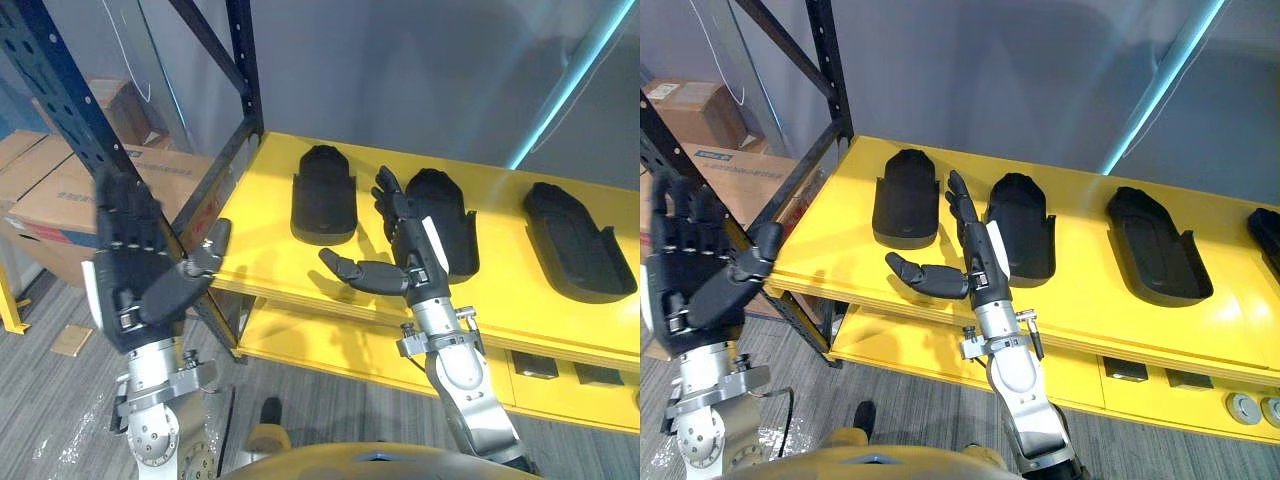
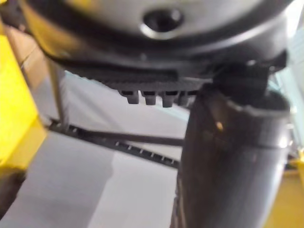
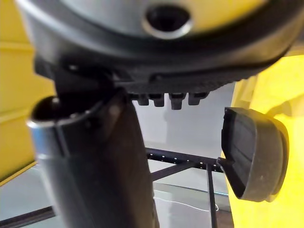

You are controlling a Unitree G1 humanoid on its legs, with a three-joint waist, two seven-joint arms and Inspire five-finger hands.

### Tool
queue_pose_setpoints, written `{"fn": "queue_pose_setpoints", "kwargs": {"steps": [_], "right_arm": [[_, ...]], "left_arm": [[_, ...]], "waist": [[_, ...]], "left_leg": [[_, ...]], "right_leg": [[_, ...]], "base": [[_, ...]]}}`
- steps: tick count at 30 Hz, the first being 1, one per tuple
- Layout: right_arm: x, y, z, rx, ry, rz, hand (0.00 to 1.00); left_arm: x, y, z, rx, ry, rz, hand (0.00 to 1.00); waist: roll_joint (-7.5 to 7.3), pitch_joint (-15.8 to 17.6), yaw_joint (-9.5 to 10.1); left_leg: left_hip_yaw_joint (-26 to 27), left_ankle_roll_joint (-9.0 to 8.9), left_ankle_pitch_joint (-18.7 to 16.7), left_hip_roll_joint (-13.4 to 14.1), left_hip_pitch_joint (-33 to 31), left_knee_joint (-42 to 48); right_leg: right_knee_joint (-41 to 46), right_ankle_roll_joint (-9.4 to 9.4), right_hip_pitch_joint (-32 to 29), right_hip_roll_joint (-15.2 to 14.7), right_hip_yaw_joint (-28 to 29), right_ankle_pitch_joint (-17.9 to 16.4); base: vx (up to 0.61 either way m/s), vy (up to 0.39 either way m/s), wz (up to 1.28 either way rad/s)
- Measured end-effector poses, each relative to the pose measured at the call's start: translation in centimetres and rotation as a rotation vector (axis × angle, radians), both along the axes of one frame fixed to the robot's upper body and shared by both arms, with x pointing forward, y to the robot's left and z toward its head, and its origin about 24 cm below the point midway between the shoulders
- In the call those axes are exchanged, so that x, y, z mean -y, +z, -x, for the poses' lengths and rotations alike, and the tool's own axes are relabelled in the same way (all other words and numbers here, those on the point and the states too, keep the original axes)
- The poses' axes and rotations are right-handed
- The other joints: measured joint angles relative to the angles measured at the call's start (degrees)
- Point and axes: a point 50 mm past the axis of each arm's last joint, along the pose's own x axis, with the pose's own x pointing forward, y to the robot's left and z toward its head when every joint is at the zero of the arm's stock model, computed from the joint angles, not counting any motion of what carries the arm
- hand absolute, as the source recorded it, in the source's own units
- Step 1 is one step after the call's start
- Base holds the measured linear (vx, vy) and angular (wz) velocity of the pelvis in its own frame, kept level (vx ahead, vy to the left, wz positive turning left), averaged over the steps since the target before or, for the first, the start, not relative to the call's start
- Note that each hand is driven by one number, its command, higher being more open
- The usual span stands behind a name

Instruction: Walk over and take three plastic housings, then place them on the shelf

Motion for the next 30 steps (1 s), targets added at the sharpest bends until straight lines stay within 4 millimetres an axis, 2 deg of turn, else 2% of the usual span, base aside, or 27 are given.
{"fn": "queue_pose_setpoints", "kwargs": {"steps": [2,4,6,10,14,17,30], "right_arm": [[0.0,0.0,0.0,-0.001,0.001,0.001,1.00],[0.2,-0.4,0.0,-0.017,-0.005,0.007,1.00],[0.5,-1.0,-0.1,-0.041,-0.013,0.024,1.00],[0.5,-2.0,-0.1,-0.085,-0.023,0.032,1.00],[0.2,-2.1,-0.1,-0.091,-0.016,0.025,1.00],[-0.5,-2.2,0.1,-0.097,0.005,0.018,1.00],[-0.3,-4.3,-0.1,-0.225,-0.004,0.028,1.00]], "left_arm": [[1.2,0.0,-0.2,-0.002,-0.071,-0.048,1.00],[1.6,0.1,-0.3,0.003,-0.083,-0.076,1.00],[1.7,0.4,-0.5,0.021,-0.061,-0.105,1.00],[1.4,1.6,-0.5,0.112,0.082,-0.134,1.00],[1.4,3.5,-0.3,0.233,0.110,-0.106,1.00],[1.4,4.0,-0.1,0.258,0.125,-0.100,1.00],[1.6,1.4,-1.6,0.025,0.055,-0.145,1.00]], "waist": [[0.25,-0.3,-1.20],[0.67,-0.4,-2.73],[1.09,-0.5,-3.25],[1.76,-0.6,-3.29],[1.82,-0.6,-3.15],[1.91,-0.6,-3.33],[2.30,0.1,-3.35]], "left_leg": [[0.7,-0.27,0.1,0.1,-0.4,0.1],[1.1,-0.19,0.2,0.1,-0.3,0.2],[1.1,-0.18,0.2,0.1,-0.3,0.2],[0.8,-0.18,0.2,0.1,-0.2,0.2],[-0.5,-0.26,0.1,0.0,0.4,0.1],[-0.7,-0.33,-0.2,0.0,0.8,0.0],[-1.2,-0.23,-0.1,0.0,0.4,0.0]], "right_leg": [[-0.1,0.29,-0.9,0.0,0.7,0.7],[-0.4,0.51,-0.9,0.0,1.2,0.9],[-0.6,0.73,-0.7,0.1,1.2,1.1],[-0.5,1.09,0.0,0.1,0.9,1.3],[-0.6,0.62,1.4,0.1,-0.6,0.9],[-0.1,0.30,1.5,0.1,-0.8,0.1],[0.7,0.32,0.8,0.0,-1.2,-0.3]], "base": [[0.02,0.003,-0.15],[0.03,-0.004,-0.14],[0.04,-0.009,-0.02],[0.05,-0.008,0.06],[0.00,-0.011,0.14],[-0.04,-0.009,0.05],[-0.02,-0.003,0.02]]}}
